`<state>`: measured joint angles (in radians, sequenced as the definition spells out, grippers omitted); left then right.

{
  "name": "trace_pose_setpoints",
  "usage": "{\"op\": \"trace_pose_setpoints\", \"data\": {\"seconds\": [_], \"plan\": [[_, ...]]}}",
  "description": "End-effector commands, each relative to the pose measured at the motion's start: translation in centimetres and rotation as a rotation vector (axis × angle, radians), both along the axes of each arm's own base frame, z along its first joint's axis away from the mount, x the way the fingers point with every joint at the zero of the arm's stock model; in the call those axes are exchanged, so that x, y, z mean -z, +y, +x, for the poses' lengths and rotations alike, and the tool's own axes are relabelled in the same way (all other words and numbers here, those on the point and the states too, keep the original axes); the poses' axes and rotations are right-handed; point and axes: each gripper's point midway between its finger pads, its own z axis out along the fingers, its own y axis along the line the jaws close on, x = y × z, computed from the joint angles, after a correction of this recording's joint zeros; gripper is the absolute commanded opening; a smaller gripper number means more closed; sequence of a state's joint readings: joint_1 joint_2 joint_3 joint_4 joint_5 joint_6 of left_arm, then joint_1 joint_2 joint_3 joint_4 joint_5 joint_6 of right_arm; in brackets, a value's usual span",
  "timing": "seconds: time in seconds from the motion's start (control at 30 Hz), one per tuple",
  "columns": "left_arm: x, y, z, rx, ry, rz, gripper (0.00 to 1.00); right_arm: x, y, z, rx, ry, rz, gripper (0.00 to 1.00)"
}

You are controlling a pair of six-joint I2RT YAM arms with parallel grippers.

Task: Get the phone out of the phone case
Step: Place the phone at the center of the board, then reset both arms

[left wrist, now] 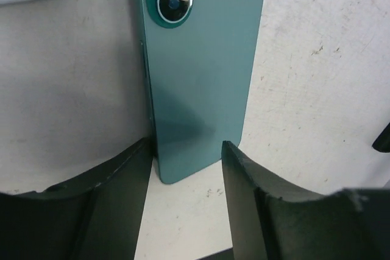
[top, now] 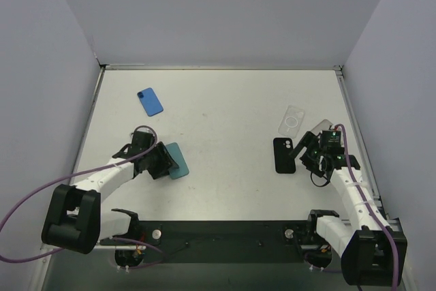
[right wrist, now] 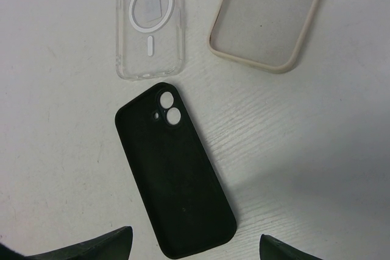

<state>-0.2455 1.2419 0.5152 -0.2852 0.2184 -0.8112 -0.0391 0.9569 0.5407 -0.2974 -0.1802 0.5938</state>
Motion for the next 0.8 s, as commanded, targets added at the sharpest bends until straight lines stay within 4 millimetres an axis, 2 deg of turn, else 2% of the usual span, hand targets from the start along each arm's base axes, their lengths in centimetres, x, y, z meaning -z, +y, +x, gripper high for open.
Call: {"op": "trace_pose_setpoints", "data": {"seconds": [0.0,0.07,0.1,0.2,0.23,0.3,0.33,0.4,0.47,0.53,0.57,0.7,0.77], "plan": [[-0.5,1.3,0.1,-0.010,0.008,0.073,0.68,-0.9,-0.1,0.1,-0.009,-0.010,-0.007,0.77],[-1.0,1.9,0.0,-0.015,0.006,0.110,0.87,-0.9,-0.2,0.0,-0.004,-0.008,-0.008,0.77],[-1.6,2.1,0.4,-0.016,-0.012,0.124,0.90,-1.0,-0.2,0.0,-0.007,-0.013,-0.009,0.77],[-3.0,3.2,0.3,-0.024,-0.035,0.182,0.92,-1.3,-0.3,0.1,-0.009,-0.019,-0.019,0.77],[-4.8,3.3,1.0,-0.023,-0.085,0.189,0.92,-1.5,-0.3,0.1,-0.009,-0.025,-0.021,0.77],[-6.3,3.9,0.9,-0.029,-0.106,0.214,0.93,-2.0,-0.4,0.0,-0.011,-0.029,-0.034,0.77],[-8.5,3.7,1.5,-0.017,-0.171,0.210,0.93,-2.6,-0.4,0.2,-0.014,-0.040,-0.038,0.77],[-10.8,3.6,1.8,0.001,-0.239,0.198,0.94,-3.3,-0.5,0.1,-0.018,-0.042,-0.052,0.77],[-14.7,2.9,2.1,0.047,-0.363,0.163,0.94,-4.4,-0.5,0.3,-0.030,-0.058,-0.075,0.77],[-17.3,2.7,1.9,0.076,-0.462,0.151,0.94,-5.1,-1.1,0.4,-0.008,-0.071,-0.106,0.77],[-18.7,2.4,1.9,0.090,-0.505,0.137,0.95,-5.4,-0.4,0.4,-0.035,-0.074,-0.116,0.77],[-21.9,2.5,1.2,0.097,-0.620,0.125,0.95,-5.9,-0.5,0.1,-0.011,-0.081,-0.150,0.77],[-22.5,2.7,1.0,0.091,-0.641,0.124,0.95,-5.8,-1.3,-0.1,0.036,-0.076,-0.181,0.77]]}}
